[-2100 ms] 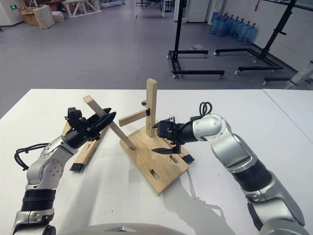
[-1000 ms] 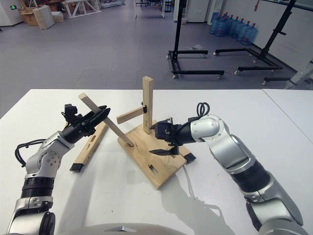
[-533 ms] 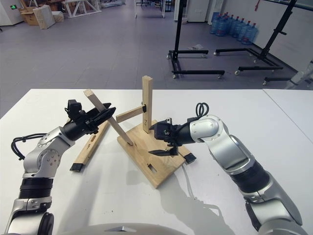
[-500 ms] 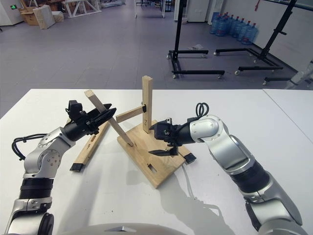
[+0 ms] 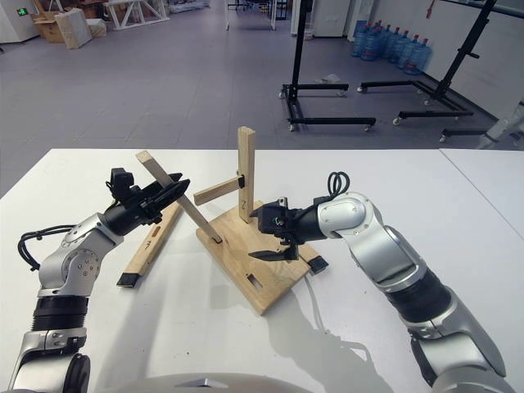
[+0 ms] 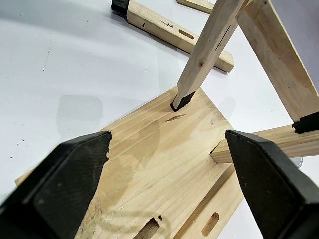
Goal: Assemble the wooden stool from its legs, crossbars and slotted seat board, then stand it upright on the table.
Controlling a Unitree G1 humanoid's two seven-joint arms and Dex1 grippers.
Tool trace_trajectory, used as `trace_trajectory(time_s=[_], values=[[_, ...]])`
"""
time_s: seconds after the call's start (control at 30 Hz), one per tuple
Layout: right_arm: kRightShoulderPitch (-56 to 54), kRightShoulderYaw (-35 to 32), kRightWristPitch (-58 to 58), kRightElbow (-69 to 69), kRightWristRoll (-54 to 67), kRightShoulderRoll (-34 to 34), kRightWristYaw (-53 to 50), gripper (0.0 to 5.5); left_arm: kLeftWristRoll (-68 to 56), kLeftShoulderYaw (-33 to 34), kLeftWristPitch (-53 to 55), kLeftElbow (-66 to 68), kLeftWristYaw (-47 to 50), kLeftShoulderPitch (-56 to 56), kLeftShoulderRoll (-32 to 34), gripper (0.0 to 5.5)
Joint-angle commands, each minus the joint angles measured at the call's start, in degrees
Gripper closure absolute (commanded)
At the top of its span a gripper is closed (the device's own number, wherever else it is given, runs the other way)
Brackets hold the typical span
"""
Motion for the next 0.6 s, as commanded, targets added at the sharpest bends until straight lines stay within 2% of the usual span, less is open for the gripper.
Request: trace_trajectory(time_s=[0.03,0.4,0.6], values=[[-0.37,0.35,0.47,-0.77,0.37,-0.13,-0.02,1.28,1.44,-1.32,-0.36,-0.68,-0.04,0.31,0.25,3.48],[-1.18,0.01,0.76,-0.66,0.51,-0.02,-0.27,1.28,9.16,-5.57,-6.26,-0.92,-0.26,1.29,2.19,3.48],[-5.4,-2.49,1.8,-0.03,1.75,1.61,-1.53,1.28,7.51,-5.4,-5.82,-0.14,-0.15,1.18,1.48,3.48]])
